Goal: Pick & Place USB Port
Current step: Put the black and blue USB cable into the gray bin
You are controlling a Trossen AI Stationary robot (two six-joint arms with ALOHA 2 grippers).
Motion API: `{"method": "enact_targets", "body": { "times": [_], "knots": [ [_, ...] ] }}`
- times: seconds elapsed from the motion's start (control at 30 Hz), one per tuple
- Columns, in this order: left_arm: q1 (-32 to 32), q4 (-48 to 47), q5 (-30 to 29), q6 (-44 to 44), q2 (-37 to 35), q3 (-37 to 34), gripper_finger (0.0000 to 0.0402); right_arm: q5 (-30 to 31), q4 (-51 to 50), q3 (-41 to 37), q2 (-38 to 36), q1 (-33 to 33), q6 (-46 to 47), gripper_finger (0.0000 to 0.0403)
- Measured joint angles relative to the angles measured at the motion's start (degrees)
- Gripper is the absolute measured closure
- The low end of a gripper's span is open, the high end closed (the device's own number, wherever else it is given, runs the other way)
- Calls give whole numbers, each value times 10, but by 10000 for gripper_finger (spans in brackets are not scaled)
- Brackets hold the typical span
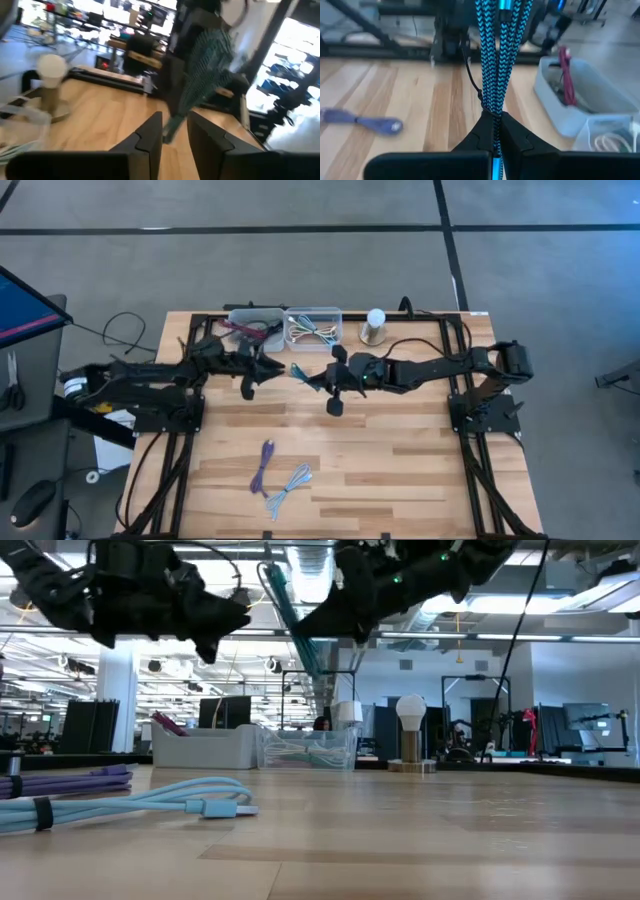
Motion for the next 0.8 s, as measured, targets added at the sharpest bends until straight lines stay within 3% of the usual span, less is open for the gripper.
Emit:
{"method": "enact_targets", "body": {
  "times": [0.3,0.8],
  "knots": [
    [-59,15,0,14,50,39,310,5,57,-5,13,-19,1,403],
    [-63,31,-20,15,50,39,311,-25,101,-6,14,-18,2,403]
  ]
}}
